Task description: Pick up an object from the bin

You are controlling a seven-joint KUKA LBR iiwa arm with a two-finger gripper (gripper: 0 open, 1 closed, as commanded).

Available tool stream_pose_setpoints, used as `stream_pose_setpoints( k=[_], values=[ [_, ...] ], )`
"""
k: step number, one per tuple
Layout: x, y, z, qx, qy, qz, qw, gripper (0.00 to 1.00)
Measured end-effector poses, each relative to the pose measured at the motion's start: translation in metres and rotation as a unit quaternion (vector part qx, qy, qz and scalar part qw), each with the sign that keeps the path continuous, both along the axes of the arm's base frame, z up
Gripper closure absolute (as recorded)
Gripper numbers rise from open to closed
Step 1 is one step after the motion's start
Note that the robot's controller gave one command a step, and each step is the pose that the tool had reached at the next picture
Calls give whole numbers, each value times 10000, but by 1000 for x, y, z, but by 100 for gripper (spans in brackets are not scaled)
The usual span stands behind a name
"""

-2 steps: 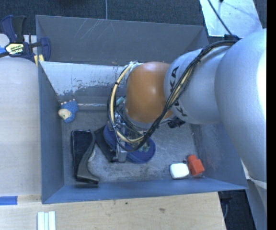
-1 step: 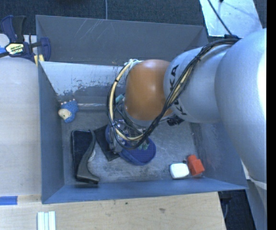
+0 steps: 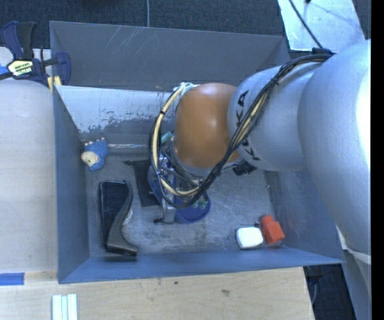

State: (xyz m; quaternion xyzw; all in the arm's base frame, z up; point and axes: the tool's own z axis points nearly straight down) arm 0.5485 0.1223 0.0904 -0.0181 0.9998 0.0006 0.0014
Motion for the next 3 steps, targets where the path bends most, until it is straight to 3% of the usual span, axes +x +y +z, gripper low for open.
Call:
stream_pose_setpoints(
  k=[1, 2, 3],
  values=[
    [40, 29, -20, 6, -8, -408, 9992, 0],
    [41, 28, -19, 4, -14, -420, 9991, 100],
    [49, 28, 119, 13, -48, -363, 9993, 100]
  ],
)
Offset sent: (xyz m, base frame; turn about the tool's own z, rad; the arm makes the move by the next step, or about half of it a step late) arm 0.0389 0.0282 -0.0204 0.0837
